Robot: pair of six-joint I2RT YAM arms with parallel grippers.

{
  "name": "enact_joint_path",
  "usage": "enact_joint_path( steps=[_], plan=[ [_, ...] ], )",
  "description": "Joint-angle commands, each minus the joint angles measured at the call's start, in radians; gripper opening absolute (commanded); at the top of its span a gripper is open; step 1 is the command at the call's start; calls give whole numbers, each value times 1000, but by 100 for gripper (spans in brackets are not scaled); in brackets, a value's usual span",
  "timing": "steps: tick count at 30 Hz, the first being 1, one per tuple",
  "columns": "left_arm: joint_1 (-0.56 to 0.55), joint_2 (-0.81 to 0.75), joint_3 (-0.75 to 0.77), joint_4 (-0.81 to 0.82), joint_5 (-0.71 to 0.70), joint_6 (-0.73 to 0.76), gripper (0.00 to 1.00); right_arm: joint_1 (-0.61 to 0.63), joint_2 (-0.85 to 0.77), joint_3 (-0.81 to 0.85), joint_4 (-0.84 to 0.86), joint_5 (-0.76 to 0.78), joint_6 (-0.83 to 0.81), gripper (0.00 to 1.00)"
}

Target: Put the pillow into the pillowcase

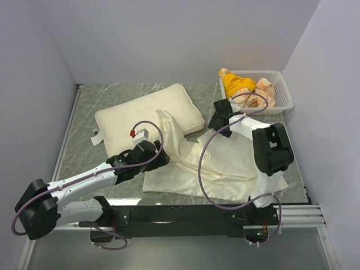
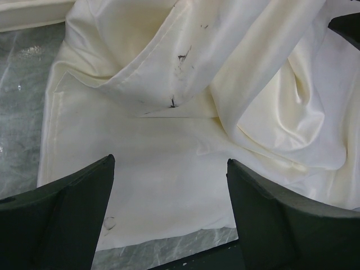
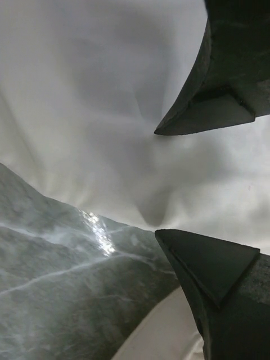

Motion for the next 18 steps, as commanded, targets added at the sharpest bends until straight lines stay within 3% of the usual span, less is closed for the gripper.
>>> enact_joint_path(
  steps=[1,4,7,8,10,12,13,15,16,18],
  plan=[
    [-8,3,15,38,-19,-15,85,25,-33,-18,-13,2,82,73],
    [-8,8,15,32,-22,-20,84,35,-38,-58,15,-17,104,66],
    [-8,17,18,21,-35,-27,83,41,-20,-55,-8,-15,117,40],
    [-8,20,20,12,-38,-29,82,39,-20,-57,-25,-8,122,19],
    [-10,29,18,15,-40,-29,79,33,-44,-74,-28,-5,130,6],
    [-10,43,7,29,-38,-29,72,29,-106,-113,-46,41,154,2],
    [-10,51,1,36,-34,-29,60,18,-131,-126,-49,51,159,2],
    [-14,81,-11,61,-32,-26,47,7,-202,-153,-77,92,171,1],
    [-16,92,-13,65,-40,-27,33,-10,-222,-157,-94,107,174,0],
    [-31,137,-16,81,-57,-30,26,-33,-265,-157,-154,152,182,0]
  ],
)
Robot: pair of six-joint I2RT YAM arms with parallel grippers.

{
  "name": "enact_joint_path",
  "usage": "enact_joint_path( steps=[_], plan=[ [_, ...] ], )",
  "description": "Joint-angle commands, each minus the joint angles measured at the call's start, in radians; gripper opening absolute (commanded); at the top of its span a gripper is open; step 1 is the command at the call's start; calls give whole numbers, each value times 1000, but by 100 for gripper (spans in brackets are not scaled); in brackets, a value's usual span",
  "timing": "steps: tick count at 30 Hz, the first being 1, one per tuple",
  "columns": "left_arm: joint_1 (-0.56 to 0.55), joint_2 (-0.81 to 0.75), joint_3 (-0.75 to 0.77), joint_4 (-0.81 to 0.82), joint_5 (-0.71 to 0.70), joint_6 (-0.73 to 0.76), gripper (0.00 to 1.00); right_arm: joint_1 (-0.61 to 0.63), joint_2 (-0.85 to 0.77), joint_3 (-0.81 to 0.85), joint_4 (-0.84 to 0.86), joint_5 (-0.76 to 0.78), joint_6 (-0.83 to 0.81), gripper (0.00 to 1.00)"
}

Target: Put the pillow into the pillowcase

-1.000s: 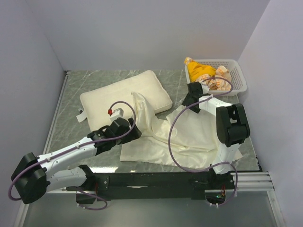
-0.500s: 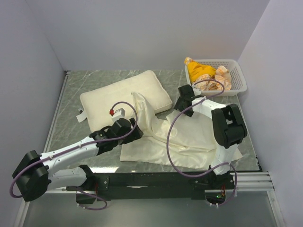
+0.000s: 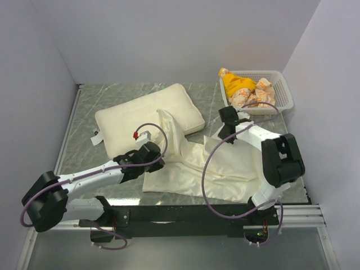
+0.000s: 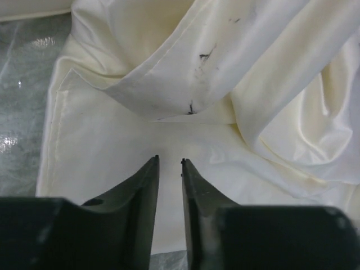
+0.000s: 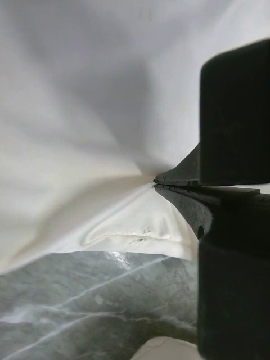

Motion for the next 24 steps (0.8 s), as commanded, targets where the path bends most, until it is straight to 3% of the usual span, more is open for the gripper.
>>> enact_joint_path(
  steps=[1,8,13,19,21,24],
  plan=[
    [-26,79,-13,60,-41,-4,19,-59,-144,-1,-108,140,50,0],
    [-100,307,38,107,-99,-17,2,-196,-207,-28,-177,208,50,0],
    [-161,452,96,141,-82,-22,1,-343,-202,9,-268,257,77,0],
    [-294,544,199,138,-50,-50,1,-424,-193,107,-389,376,143,0],
    [-322,559,225,144,-39,-71,1,-435,-188,142,-404,384,148,7],
    [-361,548,228,159,-13,-94,1,-443,-171,193,-411,363,127,27]
  ],
)
